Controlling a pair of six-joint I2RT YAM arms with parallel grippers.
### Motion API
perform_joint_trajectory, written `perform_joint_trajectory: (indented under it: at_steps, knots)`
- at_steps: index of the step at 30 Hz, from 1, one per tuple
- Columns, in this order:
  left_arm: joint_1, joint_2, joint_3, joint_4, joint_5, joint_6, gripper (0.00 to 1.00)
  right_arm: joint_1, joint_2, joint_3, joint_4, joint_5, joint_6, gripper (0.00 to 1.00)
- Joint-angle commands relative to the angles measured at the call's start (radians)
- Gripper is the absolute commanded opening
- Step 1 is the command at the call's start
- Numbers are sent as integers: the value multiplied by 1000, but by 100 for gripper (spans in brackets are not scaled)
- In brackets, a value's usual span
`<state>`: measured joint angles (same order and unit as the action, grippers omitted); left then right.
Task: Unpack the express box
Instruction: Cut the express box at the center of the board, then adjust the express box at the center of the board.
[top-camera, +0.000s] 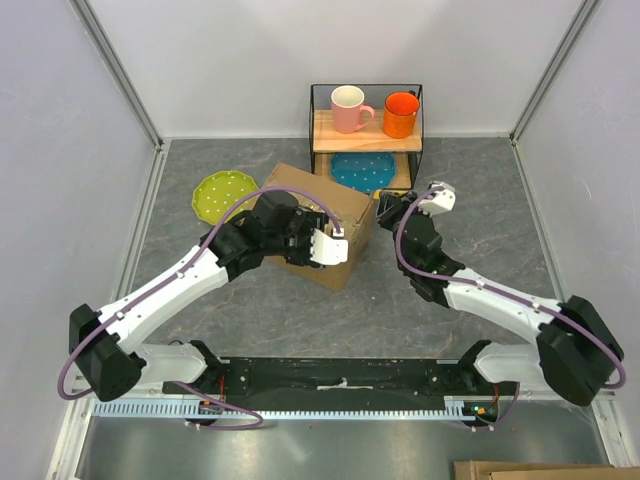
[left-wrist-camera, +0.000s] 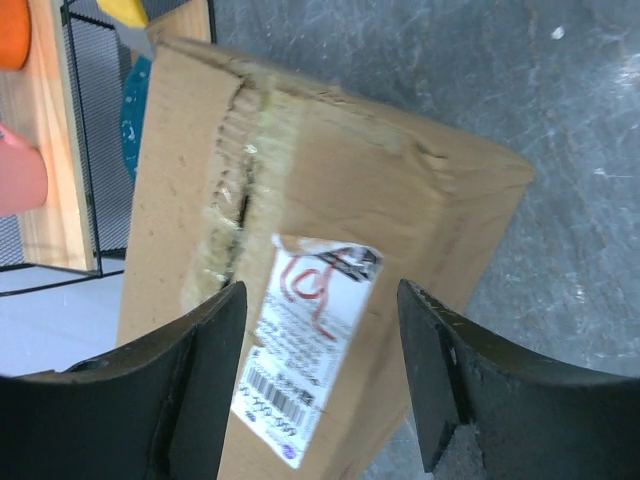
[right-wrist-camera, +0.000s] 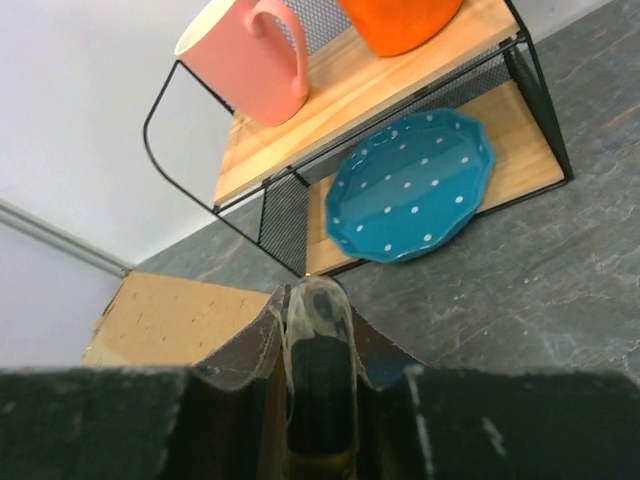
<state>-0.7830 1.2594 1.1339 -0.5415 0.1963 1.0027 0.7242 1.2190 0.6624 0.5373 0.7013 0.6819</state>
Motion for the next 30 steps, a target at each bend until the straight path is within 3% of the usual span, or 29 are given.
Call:
perform_joint_trajectory:
  at_steps: [1, 6, 11, 16, 20, 26, 30]
  knots:
    - [-4, -40, -11, -71, 87, -4, 70, -12, 68, 45, 187, -8, -110, 0]
    - [1, -48, 52, -83, 111, -12, 70, -31, 134, 43, 292, 1, -159, 0]
    - [73, -15, 118, -12, 103, -52, 71, -57, 169, 75, 322, -9, -193, 0]
    - [168, 89, 225, 41, 103, -73, 72, -72, 131, 78, 323, -29, -202, 0]
    - [191, 221, 300, 77, 23, -107, 73, -74, 167, 101, 323, -34, -199, 0]
    - [218, 362, 409, -4, 40, -105, 77, -81, 273, 147, 342, -55, -199, 0]
    - [298, 385, 453, -23, 51, -160, 79, -81, 312, 161, 331, -112, -179, 0]
